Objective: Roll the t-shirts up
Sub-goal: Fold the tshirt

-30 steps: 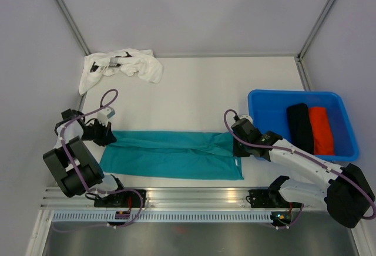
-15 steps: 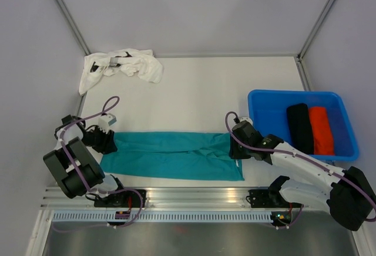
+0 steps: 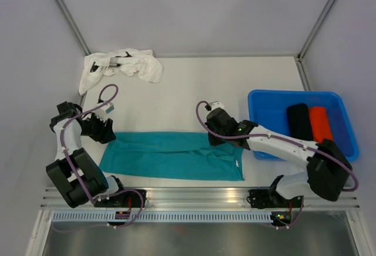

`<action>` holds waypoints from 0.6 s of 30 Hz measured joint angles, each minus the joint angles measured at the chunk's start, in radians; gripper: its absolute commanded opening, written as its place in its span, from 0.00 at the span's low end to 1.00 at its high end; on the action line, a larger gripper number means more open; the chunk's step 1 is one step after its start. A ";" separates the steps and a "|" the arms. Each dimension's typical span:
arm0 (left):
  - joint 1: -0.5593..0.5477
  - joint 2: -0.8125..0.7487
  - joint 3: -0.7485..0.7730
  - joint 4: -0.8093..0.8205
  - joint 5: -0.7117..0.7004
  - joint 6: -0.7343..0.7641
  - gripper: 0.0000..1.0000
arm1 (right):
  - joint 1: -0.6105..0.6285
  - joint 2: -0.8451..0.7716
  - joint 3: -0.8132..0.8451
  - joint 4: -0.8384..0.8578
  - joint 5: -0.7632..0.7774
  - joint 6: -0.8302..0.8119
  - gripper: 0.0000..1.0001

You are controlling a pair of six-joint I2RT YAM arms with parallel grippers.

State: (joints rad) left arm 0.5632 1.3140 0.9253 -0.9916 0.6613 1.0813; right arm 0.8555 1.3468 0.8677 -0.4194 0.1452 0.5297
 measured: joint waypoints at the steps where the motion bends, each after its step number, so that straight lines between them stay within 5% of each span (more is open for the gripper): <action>1: -0.022 0.000 -0.013 0.026 -0.006 -0.027 0.55 | 0.000 0.053 0.014 0.019 0.001 -0.013 0.00; 6: -0.108 0.008 -0.117 0.151 -0.089 -0.154 0.55 | 0.002 0.199 0.005 0.064 -0.013 -0.040 0.00; 11: -0.109 0.023 -0.174 0.233 -0.185 -0.225 0.52 | 0.060 0.141 -0.103 0.119 -0.039 0.027 0.00; 15: -0.109 0.030 -0.177 0.267 -0.253 -0.263 0.37 | 0.137 0.141 -0.150 0.174 -0.047 0.086 0.00; 18: -0.108 0.022 -0.175 0.257 -0.268 -0.266 0.39 | 0.162 0.161 -0.154 0.211 -0.056 0.108 0.00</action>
State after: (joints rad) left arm 0.4549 1.3357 0.7498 -0.7341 0.3935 0.8154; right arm 1.0172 1.5082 0.7139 -0.2081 0.0891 0.6376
